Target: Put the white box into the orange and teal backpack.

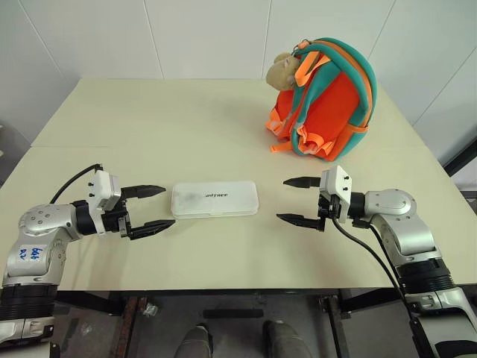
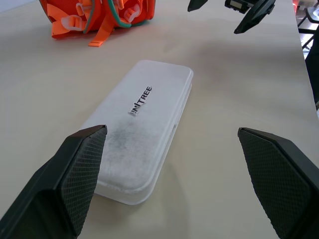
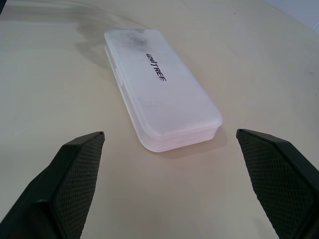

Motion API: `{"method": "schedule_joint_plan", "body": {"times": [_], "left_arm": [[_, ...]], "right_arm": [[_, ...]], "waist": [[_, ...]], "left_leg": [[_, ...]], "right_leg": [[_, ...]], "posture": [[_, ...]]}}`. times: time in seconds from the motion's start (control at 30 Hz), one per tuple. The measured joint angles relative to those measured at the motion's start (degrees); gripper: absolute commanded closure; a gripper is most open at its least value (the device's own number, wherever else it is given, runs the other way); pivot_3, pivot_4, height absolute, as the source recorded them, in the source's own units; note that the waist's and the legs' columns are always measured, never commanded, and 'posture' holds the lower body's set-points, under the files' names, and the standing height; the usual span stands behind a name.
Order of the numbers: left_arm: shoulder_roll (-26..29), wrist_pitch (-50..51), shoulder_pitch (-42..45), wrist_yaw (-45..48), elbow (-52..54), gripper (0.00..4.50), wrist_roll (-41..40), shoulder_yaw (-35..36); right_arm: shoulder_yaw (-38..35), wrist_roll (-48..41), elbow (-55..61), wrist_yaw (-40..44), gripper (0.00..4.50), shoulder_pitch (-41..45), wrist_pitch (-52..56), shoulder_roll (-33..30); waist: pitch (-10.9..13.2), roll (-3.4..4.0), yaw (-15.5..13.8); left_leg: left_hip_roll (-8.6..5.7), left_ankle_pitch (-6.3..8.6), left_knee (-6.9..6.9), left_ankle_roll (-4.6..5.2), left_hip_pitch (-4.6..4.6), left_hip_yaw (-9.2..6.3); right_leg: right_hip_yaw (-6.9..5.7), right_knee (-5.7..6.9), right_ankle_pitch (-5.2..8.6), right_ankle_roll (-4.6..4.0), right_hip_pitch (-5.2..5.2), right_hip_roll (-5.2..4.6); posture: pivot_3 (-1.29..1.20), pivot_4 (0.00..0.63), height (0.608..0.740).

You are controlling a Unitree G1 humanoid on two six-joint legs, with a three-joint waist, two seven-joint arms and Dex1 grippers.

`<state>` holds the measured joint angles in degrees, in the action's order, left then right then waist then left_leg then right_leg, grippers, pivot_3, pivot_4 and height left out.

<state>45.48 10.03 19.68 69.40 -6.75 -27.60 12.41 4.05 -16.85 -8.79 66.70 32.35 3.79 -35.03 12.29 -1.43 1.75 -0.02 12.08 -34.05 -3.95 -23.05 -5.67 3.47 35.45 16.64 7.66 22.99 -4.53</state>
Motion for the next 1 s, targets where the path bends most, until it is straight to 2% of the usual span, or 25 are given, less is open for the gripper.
{"method": "schedule_joint_plan", "body": {"times": [0.17,0.33,0.5,0.57,0.73,1.0], "left_arm": [[0.0,2.9,-0.2,-0.7,0.3,0.00,-0.4,0.0],[0.1,17.5,1.5,-2.6,-0.6,0.00,-7.8,2.4],[6.6,35.7,6.5,-2.5,-8.0,0.00,-13.1,4.2],[8.7,39.0,10.1,-1.9,-14.1,0.00,-11.6,1.6],[8.5,40.4,19.3,-1.0,-26.9,0.00,-6.1,-4.3],[2.3,38.2,29.8,4.0,-43.3,0.00,2.6,-12.4]], "right_arm": [[0.2,0.5,-1.1,-0.5,0.03,0.1,-0.1,1.7],[2.5,1.2,-2.6,-0.4,0.03,3.7,3.4,3.5],[6.8,4.1,-5.4,0.3,0.03,9.8,9.1,4.1],[9.3,6.3,-9.3,0.3,0.03,13.4,13.0,4.8],[11.5,8.2,-14.0,-0.8,0.03,19.2,19.7,7.8],[12.0,11.0,-18.8,-1.4,0.03,22.9,22.9,9.1]], "waist": [[0.0,0.00,0.1],[0.0,0.00,0.3],[0.0,-0.01,0.8],[0.0,-0.01,1.1],[0.0,-0.01,1.2],[0.0,-0.01,1.4]], "left_leg": [[0.00,0.00,0.00,0.00,0.01,0.01],[0.00,-0.04,-0.06,-0.02,0.00,-0.01],[0.00,-0.08,-0.08,-0.04,0.00,-0.04],[-0.02,-0.11,-0.08,-0.05,-0.02,-0.04],[-0.03,-0.13,-0.07,-0.09,-0.19,-0.06],[-0.05,-0.12,0.01,-0.11,-0.26,-0.05]], "right_leg": [[0.01,0.05,0.00,0.00,0.02,0.01],[0.01,0.25,0.01,-0.01,0.11,0.02],[0.01,0.45,0.07,-0.10,0.25,0.06],[0.01,0.51,0.08,-0.10,0.31,0.06],[0.00,0.55,0.08,-0.10,0.46,0.07],[0.00,0.53,0.12,-0.03,0.54,0.06]], "posture": [[0.00,0.150,0.740],[0.00,0.150,0.740],[0.00,0.150,0.740],[0.00,0.150,0.740],[0.00,0.150,0.740],[0.00,0.150,0.740]]}}
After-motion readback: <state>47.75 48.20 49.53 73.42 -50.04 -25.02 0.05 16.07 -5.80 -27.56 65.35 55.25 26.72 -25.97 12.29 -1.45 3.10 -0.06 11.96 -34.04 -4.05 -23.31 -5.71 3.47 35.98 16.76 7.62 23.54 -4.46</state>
